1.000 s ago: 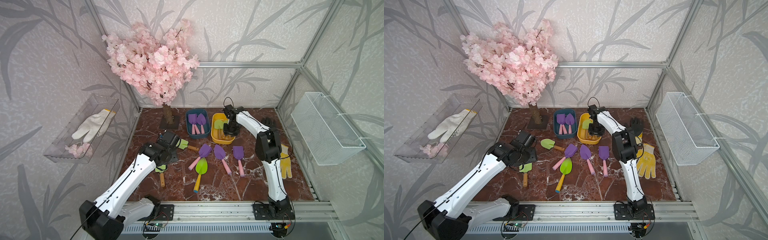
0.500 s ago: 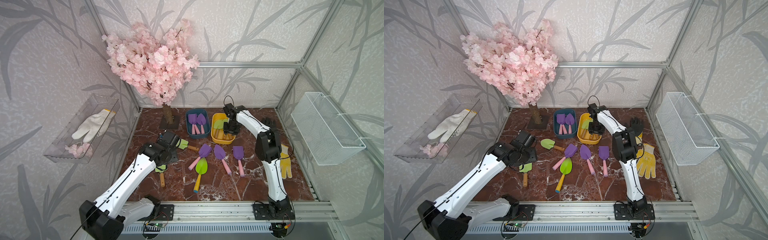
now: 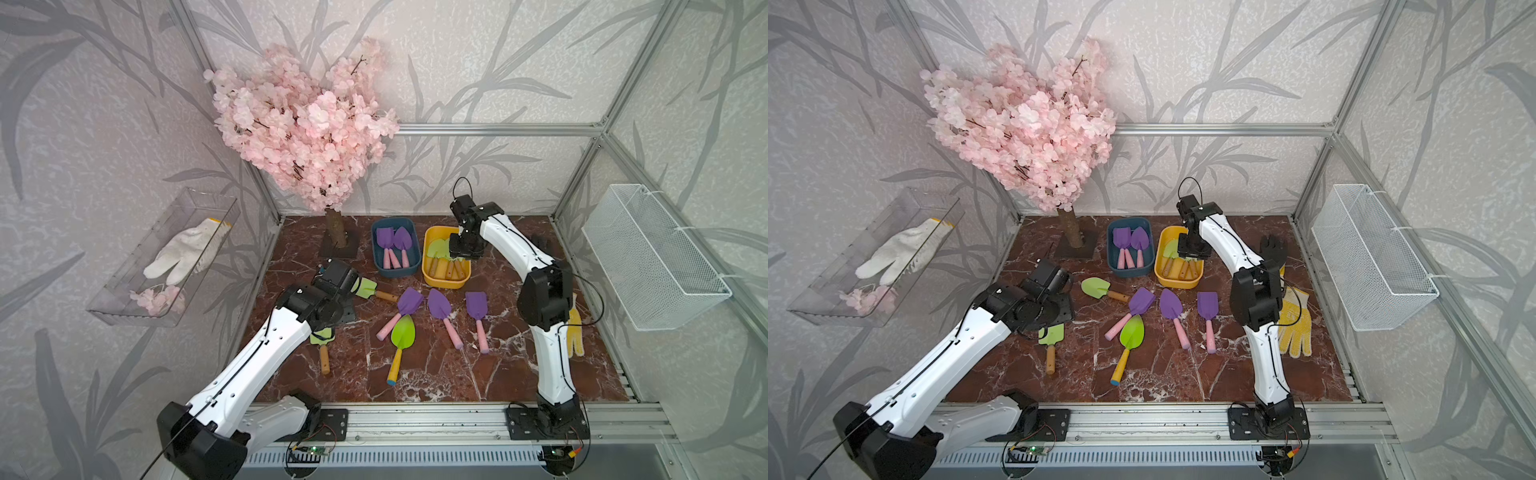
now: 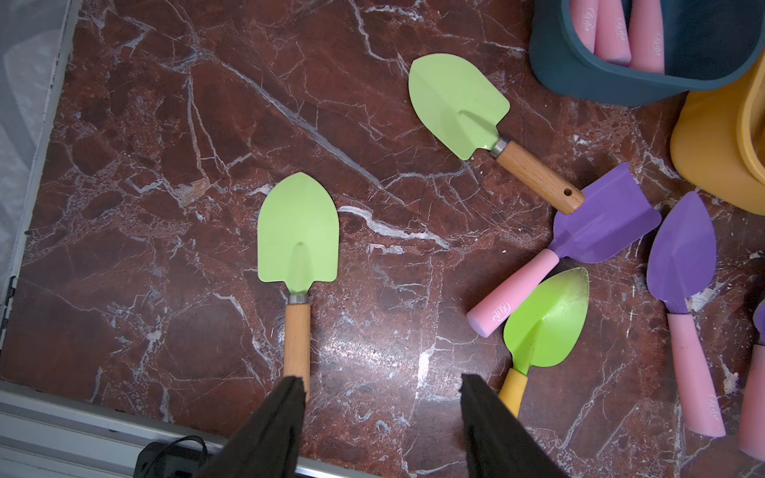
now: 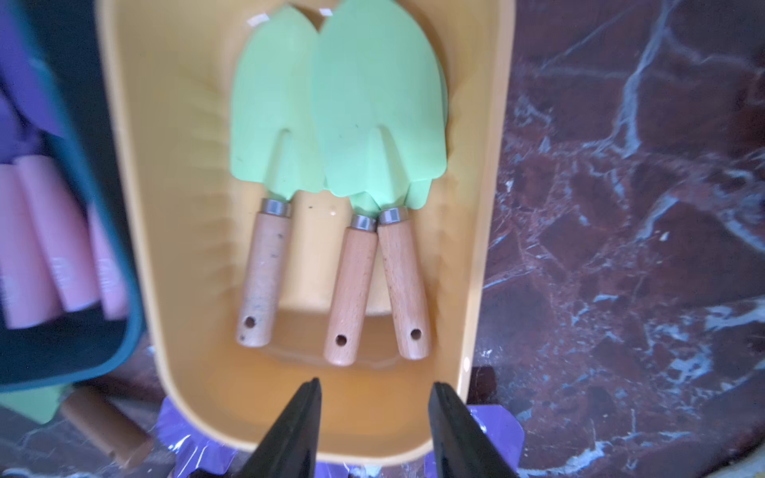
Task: Sort the small shovels by color and place them into the storage box
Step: Place the shovel in the storage box, then pick up the shovel from the center of the board.
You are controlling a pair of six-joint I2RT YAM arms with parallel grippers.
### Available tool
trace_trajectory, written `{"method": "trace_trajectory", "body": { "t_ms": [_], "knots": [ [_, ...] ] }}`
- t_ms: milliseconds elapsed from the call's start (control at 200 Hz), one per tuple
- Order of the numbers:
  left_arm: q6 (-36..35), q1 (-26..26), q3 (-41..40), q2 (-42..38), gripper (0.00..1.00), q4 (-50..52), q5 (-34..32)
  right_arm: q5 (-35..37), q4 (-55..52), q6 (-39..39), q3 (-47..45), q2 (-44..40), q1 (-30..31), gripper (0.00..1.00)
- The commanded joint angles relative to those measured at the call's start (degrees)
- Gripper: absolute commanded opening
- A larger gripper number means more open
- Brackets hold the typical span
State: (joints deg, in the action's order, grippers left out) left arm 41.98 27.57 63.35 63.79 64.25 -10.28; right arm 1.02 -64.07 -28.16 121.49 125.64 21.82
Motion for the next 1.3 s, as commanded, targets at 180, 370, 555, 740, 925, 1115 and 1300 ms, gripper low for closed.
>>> {"method": "trace_trajectory", "body": {
  "t_ms": [180, 370, 555, 740, 925, 1115, 1300],
  "knots": [
    [-1.19, -0.22, 0.72, -3.22, 0.63, 1.71, 1.33, -1.23, 10.38, 3.11, -18.45, -24.61, 3.79, 0.47],
    [-0.62, 1.27, 0.88, -3.80, 0.63, 2.28, 2.80, -2.97, 14.28, 3.16, -33.98, -38.18, 5.53, 0.47],
    [1.14, 6.39, 0.96, -3.53, 0.63, 2.55, 2.28, -3.32, 16.77, 2.17, -46.30, -49.07, 5.85, 0.47],
    [3.39, 10.95, 0.64, -2.42, 0.63, 2.64, 1.96, -2.69, 14.83, 2.02, -51.85, -53.78, 5.76, 0.47],
    [6.76, 14.65, -2.21, -1.84, 0.63, -0.23, 4.25, -2.18, 13.80, 2.23, -54.23, -55.16, 5.70, 0.48],
    [9.72, 19.44, -4.88, 0.04, 0.63, -2.52, 5.17, -2.22, 13.47, 2.10, -54.61, -54.69, 5.76, 0.48],
    [11.58, 23.08, -7.35, 2.57, 0.63, -6.08, 5.50, -2.79, 13.69, 1.80, -55.40, -53.97, 5.73, 0.48]
  ]
}}
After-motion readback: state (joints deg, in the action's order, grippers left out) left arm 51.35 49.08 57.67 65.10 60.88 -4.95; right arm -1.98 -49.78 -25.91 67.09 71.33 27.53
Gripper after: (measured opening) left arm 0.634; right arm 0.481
